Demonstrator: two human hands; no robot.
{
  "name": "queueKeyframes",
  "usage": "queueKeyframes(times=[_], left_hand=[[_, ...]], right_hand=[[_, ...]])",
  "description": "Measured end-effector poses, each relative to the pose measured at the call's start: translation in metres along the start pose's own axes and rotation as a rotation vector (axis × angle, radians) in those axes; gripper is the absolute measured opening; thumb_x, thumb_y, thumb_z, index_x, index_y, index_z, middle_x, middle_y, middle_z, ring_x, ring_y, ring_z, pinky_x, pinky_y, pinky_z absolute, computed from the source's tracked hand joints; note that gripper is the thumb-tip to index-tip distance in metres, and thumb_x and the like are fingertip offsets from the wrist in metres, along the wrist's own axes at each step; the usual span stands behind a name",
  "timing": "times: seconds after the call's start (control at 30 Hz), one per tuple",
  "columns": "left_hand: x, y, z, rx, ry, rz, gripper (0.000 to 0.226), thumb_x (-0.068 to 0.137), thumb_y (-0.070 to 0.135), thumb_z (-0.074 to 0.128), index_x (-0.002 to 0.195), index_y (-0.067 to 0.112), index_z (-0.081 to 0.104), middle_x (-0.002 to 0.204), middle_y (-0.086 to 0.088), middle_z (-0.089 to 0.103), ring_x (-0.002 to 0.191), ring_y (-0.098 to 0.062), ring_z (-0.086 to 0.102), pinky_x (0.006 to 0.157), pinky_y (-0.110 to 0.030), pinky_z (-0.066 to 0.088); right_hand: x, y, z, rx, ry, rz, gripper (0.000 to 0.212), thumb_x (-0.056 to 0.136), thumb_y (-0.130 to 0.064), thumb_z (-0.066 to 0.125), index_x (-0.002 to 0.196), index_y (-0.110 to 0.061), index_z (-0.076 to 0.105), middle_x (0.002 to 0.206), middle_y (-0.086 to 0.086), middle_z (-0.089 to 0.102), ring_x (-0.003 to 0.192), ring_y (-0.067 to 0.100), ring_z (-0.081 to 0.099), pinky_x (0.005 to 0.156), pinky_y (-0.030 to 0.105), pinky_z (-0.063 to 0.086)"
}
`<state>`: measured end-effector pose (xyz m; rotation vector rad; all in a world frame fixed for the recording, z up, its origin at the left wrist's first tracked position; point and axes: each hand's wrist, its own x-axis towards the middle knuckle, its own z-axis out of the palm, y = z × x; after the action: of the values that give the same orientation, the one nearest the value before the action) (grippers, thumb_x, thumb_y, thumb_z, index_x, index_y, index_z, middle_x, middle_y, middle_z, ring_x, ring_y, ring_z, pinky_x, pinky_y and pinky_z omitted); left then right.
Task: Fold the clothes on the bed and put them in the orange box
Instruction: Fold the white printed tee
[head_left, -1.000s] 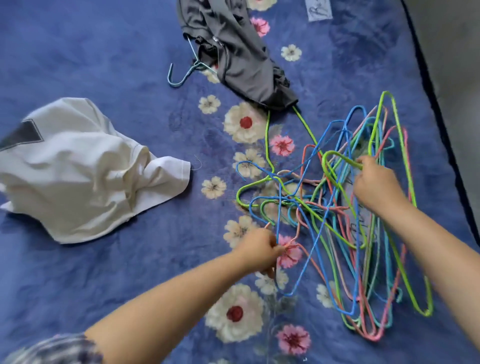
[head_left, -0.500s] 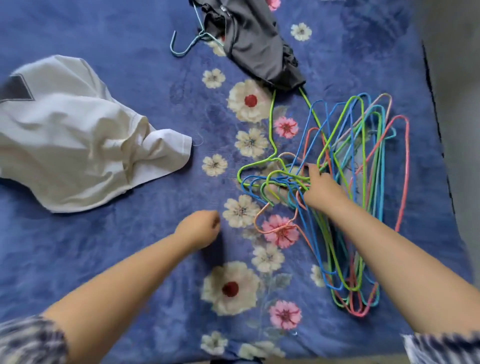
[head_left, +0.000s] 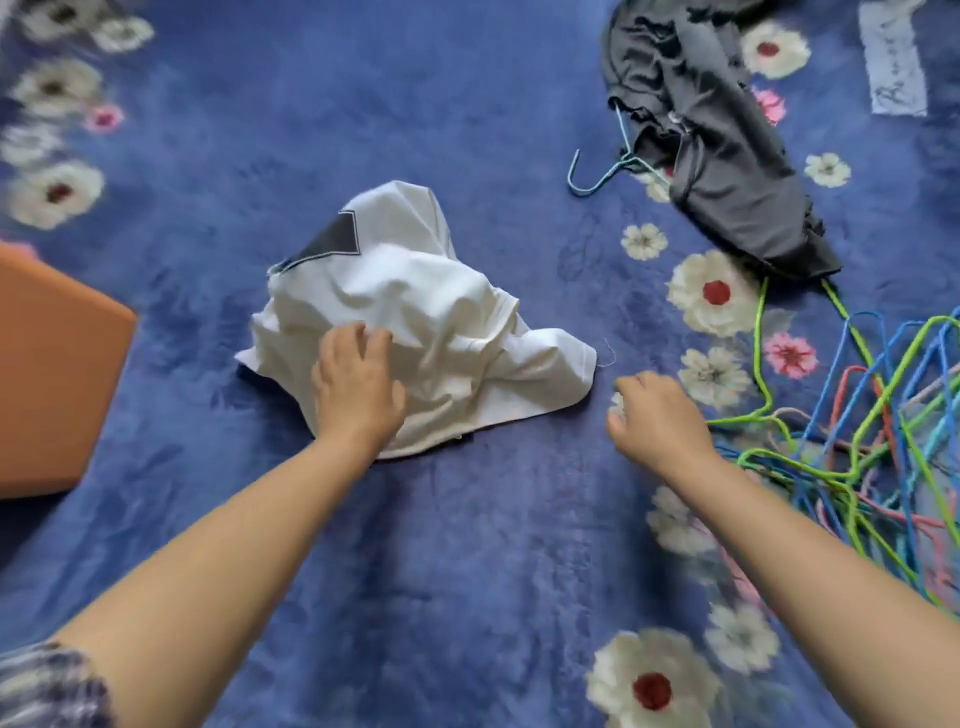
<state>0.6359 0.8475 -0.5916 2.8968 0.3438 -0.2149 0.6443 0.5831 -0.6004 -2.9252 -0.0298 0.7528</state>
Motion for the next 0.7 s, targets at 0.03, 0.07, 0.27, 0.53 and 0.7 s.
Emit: queueKeyframes(times=[0.03,0.07,0.27,0.53,0.7], left_hand=[[0.010,-0.018,-0.003,0.030,-0.020,-0.025,0.058,0.083,0.018,0.062,0.136,0.011,0.039,0.145,-0.016,0.025,0.135,-0.033,0.017,0.105,-0.044,0.024],[0.017,-0.035,-0.005,0.042,-0.040,-0.049,0.067,0.082,0.024,0.065,0.140,0.016,0.032,0.149,-0.016,0.016,0.139,-0.032,0.009,0.109,-0.045,0.019],[0.052,-0.092,-0.002,-0.232,-0.195,-0.028,0.090,0.075,0.028,0.074,0.147,0.025,0.019,0.144,-0.015,0.018,0.133,-0.030,0.025,0.107,-0.040,0.031],[0.070,-0.133,0.006,-0.302,-0.232,0.105,0.012,0.085,0.017,0.057,0.078,0.018,0.066,0.073,0.006,0.049,0.081,-0.021,0.050,0.064,-0.028,0.030],[0.057,-0.155,-0.005,-0.284,-0.405,0.150,0.031,0.083,0.023,0.054,0.058,0.018,0.036,0.069,0.005,0.041,0.071,-0.020,0.043,0.058,-0.028,0.031]], right_hand=[[0.012,-0.025,0.006,0.051,-0.005,-0.032,0.042,0.090,-0.030,0.051,0.127,-0.009,0.046,0.130,0.010,0.046,0.123,0.031,0.039,0.093,0.037,0.039],[0.022,-0.046,0.012,0.131,-0.008,-0.045,0.052,0.089,-0.035,0.055,0.133,-0.013,0.040,0.135,0.008,0.041,0.126,0.030,0.036,0.095,0.037,0.038],[0.065,-0.120,0.026,0.389,0.133,0.172,0.071,0.079,-0.052,0.063,0.139,-0.024,0.038,0.153,0.013,0.008,0.142,0.028,0.005,0.112,0.041,0.015],[0.076,-0.148,0.015,1.003,0.170,0.326,0.032,0.090,-0.014,0.052,0.059,-0.017,0.046,0.061,-0.003,0.046,0.073,0.018,0.044,0.057,0.018,0.034],[0.029,-0.142,-0.011,1.589,0.361,0.460,0.029,0.097,-0.009,0.039,0.070,-0.016,0.042,0.065,-0.001,0.052,0.061,0.012,0.050,0.061,0.025,0.046]])
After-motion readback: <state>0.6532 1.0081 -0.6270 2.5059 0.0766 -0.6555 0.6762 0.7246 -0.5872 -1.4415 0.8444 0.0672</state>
